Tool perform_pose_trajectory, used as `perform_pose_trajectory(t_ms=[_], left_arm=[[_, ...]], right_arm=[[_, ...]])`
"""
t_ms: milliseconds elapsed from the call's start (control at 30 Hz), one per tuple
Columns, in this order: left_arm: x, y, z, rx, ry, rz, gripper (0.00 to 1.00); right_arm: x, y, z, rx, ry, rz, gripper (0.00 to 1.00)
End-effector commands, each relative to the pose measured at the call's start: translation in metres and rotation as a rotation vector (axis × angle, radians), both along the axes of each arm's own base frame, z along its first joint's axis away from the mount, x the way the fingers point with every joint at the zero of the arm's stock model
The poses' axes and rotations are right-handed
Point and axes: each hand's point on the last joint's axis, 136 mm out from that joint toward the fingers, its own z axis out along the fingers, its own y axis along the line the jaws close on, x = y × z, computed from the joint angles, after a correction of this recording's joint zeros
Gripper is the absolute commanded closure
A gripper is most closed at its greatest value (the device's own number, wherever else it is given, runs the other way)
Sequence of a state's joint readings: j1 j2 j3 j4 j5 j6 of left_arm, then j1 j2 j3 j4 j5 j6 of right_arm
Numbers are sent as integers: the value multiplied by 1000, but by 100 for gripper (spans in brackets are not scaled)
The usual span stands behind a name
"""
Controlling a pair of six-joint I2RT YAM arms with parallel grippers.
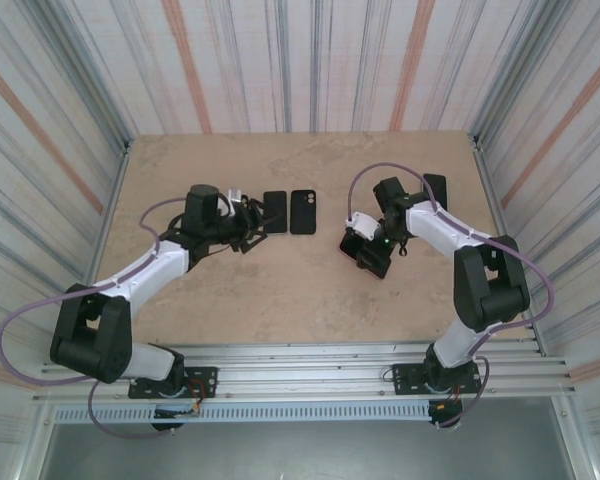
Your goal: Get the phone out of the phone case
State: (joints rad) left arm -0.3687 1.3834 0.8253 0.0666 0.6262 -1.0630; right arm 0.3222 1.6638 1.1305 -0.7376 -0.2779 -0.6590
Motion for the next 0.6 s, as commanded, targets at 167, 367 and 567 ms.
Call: perform_pose_trajectory(t_ms=[167, 367, 567], left_arm=[[4, -47, 16, 135, -198, -99, 15], [8, -88, 7, 164, -235, -174, 19], [15, -115, 4, 187, -263, -219, 26]], right_arm=[[19, 35, 53, 235, 12, -216, 41], [25, 51, 74, 339, 7, -252, 41], [26, 63, 85, 404, 21, -270, 41]])
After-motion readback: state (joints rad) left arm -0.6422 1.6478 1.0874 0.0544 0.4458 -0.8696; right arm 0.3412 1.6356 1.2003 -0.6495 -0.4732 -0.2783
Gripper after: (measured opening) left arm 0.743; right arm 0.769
